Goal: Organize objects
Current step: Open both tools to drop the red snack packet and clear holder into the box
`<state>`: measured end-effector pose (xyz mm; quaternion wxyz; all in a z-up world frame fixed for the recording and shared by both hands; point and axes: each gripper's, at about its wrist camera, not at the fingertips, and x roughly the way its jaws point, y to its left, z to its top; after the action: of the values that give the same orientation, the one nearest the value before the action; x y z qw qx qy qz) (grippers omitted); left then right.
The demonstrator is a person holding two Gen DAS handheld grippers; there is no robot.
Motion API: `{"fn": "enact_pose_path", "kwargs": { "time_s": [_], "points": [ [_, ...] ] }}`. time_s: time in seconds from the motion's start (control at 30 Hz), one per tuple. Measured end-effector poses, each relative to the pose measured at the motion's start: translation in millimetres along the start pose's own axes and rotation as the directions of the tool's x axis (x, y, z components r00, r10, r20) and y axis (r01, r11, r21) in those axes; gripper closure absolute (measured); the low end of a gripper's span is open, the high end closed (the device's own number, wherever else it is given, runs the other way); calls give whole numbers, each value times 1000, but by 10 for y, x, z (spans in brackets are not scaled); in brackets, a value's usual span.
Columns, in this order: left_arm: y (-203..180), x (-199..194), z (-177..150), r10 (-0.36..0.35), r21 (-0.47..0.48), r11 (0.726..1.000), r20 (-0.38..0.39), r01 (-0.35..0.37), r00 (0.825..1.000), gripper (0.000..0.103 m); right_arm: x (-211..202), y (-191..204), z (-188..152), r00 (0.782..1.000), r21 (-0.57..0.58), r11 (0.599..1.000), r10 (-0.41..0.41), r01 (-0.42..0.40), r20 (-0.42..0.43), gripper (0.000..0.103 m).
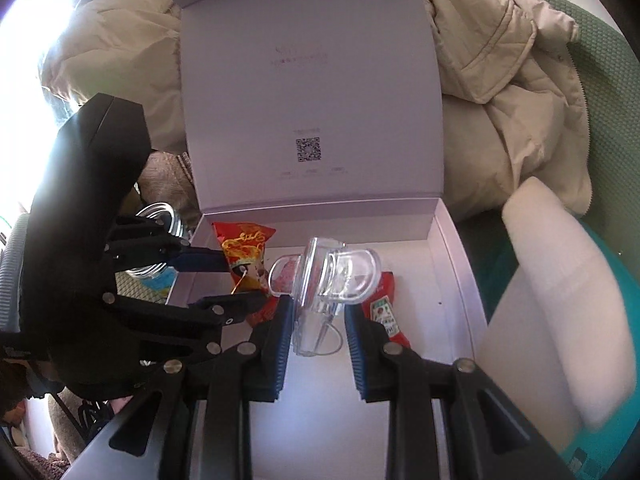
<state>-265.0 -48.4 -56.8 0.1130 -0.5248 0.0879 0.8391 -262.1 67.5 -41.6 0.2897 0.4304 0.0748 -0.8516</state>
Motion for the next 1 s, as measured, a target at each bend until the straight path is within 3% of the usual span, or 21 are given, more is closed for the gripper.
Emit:
{"fn": "enact_pose_path", "kwargs": {
  "time_s": [0.47, 1.0],
  "points": [
    [29, 204, 30, -61, -25, 998, -74, 59, 995, 69, 213, -86, 82, 999, -15, 1000, -18, 17, -36, 77],
    [-47, 106, -73, -70, -48, 997, -75, 67, 995, 69, 300, -165, -101, 994, 22, 999, -28, 30, -106, 77]
  ]
}}
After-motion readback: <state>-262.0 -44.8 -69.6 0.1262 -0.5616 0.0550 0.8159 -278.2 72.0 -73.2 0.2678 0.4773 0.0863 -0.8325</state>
